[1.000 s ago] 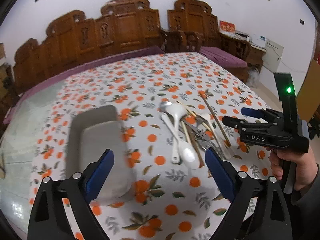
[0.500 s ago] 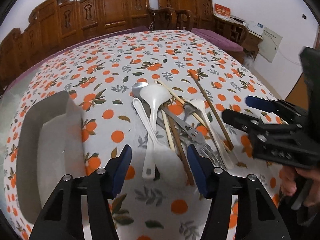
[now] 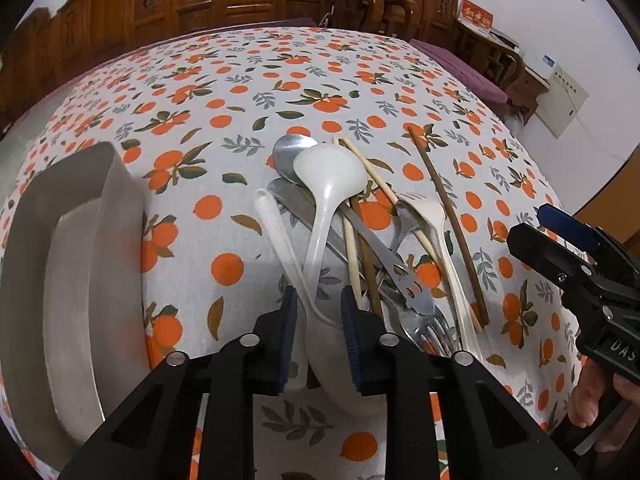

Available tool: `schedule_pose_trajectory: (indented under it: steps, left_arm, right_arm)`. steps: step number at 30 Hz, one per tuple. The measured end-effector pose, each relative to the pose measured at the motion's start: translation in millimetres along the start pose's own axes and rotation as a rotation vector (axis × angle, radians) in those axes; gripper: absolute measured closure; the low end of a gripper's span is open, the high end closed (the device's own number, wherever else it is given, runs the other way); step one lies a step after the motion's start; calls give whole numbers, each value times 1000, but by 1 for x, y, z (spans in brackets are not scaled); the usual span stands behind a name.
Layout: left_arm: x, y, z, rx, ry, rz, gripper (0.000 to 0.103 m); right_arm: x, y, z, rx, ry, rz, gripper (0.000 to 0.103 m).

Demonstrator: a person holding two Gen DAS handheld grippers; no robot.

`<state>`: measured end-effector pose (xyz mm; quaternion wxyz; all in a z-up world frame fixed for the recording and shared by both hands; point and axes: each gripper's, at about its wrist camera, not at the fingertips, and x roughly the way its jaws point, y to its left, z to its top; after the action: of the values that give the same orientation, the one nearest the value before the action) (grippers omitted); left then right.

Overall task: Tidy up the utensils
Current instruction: 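Close the left tool on the white spoon while the right tool nears the fork, then lift the white spoon toward the tray with the left tool while the right tool grasps the white fork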

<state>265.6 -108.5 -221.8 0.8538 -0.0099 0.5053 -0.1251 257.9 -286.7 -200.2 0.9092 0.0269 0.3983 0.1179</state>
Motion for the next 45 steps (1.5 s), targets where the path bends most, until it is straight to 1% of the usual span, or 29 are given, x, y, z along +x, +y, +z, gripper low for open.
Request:
schedule_pose_trajectory:
  steps: [2,4,9,13,16,18,19,21,24,25,27,29,31,34,35,36,37,39,45]
  left_arm:
    - [-1,3,-1,-20,5,-17,87]
    - [-5,6,-1,-34,-1,-33,96]
    - [-18,3,-4,-2,-29,-30,98]
    - [-33,2,-6,17,-64,-52,98]
    - [-48,3,-7,30,-95,-71,98]
    - [-57,4,-9,44,-114,-78,98]
    - [-60,5,-10,50,-120,-79,98]
    - [-65,7,-12,59,-132,-79,98]
    - [-71,13,-15,54,-156,-82,98]
    - [-71,14,-16,55,-161,-82,98]
    - [-72,16,-18,57,-164,-82,98]
    - [-74,19,-18,57,-164,-92,98]
    - [-78,21,-18,53,-173,-106,98]
    - [-86,22,-18,61,-192,-109,98]
    - [-89,22,-18,65,-201,-108,98]
    - [-90,23,-18,66,-205,-107,98]
    - [-92,23,-17,66,-210,-105,98]
    - [-93,24,-18,64,-214,-104,98]
    - [-95,28,-18,57,-220,-99,98]
  right_arm:
    - [-1,5,0,-14,-1,1,22]
    - [-2,7,1,-24,-2,4,22]
    - [2,7,-2,-28,13,-2,22]
    - [4,6,-2,-22,22,9,24]
    - [8,10,-3,-26,36,27,31]
    - [12,14,-4,-33,48,39,40]
    - [14,15,-5,-35,53,46,43]
    - [19,19,-6,-39,68,58,54]
    - [26,26,-6,-52,79,80,64]
    - [29,28,-7,-55,83,78,65]
    - [35,28,-6,-41,88,65,78]
    - [42,28,-5,-19,99,64,79]
    - [47,31,-5,-35,111,31,79]
    - [54,31,-5,-40,123,25,79]
    - [56,30,-5,-41,128,19,82]
    - [57,29,-5,-35,136,17,89]
    - [57,27,-5,-27,137,23,91]
    - [56,24,-4,-11,134,32,96]
    - [39,16,2,23,76,77,96]
